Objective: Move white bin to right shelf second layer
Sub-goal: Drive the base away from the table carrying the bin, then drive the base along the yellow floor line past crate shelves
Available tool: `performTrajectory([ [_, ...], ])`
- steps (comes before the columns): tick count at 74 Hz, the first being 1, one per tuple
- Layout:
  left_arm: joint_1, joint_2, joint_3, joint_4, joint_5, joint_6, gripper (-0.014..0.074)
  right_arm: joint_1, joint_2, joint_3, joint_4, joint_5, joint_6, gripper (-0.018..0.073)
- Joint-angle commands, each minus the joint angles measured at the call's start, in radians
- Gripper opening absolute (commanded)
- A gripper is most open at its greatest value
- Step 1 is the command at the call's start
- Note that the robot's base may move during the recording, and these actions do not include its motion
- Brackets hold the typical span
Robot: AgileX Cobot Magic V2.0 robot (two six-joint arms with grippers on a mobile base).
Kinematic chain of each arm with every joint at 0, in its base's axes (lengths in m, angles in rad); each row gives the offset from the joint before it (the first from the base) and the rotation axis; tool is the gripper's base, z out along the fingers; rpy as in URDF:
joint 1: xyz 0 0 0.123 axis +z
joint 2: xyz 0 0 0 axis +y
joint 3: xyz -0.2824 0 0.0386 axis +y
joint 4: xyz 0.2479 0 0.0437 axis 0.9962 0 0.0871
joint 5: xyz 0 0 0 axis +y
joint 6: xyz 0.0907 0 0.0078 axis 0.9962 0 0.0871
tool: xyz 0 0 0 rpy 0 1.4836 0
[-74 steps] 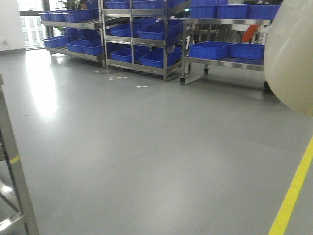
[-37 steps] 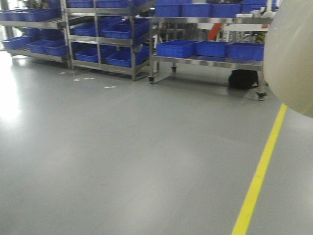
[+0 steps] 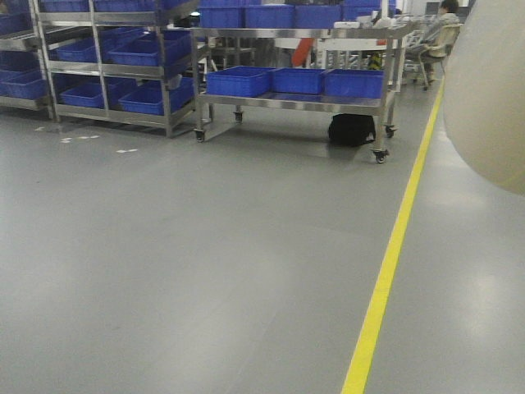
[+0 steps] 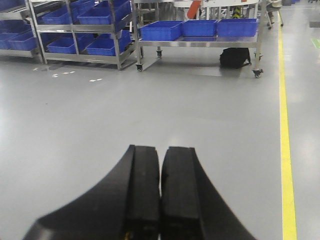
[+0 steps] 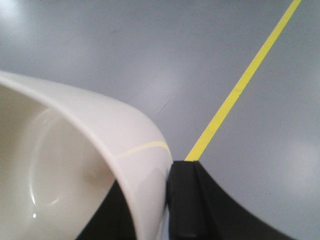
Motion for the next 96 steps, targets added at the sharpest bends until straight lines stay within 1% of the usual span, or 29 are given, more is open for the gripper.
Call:
performTrajectory([
  [1, -0.005, -0.014, 0.037, 0.000, -0.087, -0.003, 0.0085, -0.007, -0.001, -0.031, 0.009, -0.104, 0.001, 0.0056],
  [96, -0.005, -0.014, 0.037, 0.000, -0.087, -0.003, 0.0085, -0.007, -0.001, -0.031, 0.009, -0.104, 0.001, 0.0056],
])
